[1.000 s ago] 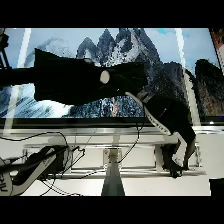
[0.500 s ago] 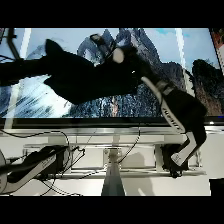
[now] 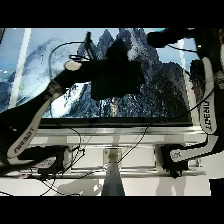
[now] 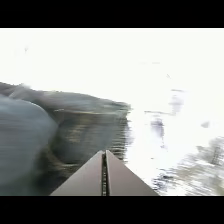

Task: Fold the clothes and pants, and hang the long-sleeved shirts on hangers.

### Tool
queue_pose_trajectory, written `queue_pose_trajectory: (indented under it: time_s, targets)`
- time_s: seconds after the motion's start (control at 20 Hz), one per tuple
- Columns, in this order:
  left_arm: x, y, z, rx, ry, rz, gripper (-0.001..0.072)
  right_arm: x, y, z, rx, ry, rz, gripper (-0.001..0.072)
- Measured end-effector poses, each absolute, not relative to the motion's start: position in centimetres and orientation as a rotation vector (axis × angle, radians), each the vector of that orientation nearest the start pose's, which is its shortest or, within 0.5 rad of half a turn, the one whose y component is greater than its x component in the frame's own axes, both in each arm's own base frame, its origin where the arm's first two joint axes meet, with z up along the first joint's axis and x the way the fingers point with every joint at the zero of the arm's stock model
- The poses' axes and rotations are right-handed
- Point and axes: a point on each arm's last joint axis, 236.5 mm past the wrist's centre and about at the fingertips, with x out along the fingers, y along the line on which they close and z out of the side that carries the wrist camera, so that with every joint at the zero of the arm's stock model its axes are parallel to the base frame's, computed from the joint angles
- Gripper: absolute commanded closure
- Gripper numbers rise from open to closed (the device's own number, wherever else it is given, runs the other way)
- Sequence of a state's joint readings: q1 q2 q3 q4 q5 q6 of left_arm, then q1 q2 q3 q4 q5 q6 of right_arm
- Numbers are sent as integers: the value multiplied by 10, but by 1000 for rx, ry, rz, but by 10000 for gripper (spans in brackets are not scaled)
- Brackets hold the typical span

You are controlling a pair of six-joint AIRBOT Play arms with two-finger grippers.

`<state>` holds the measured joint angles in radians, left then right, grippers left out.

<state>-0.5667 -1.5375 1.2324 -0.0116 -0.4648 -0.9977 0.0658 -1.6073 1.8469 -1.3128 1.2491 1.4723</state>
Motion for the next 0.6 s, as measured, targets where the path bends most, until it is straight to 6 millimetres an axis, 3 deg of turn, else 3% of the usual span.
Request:
queue_pose_trajectory:
  time_s: [0.15, 0.3, 0.35, 0.4, 0.45, 0.6]
  targets:
    - [433, -413, 90, -873, 789, -761, 5, 513, 36, 109, 117, 1021, 187, 667]
    - [436, -412, 85, -790, 767, -797, 7, 499, -3, 64, 160, 1122, 128, 667]
    - [436, -409, 83, -752, 765, -815, 7, 490, -5, 48, 176, 1164, 152, 640]
    - [436, -404, 82, -711, 764, -836, 7, 481, 0, 30, 194, 1207, 206, 340]
    - [438, -398, 82, -679, 759, -850, 8, 471, 9, 15, 220, 1244, 270, -8]
    - [442, -377, 80, -613, 765, -884, 9, 449, 39, -22, 324, 1317, 401, -2]
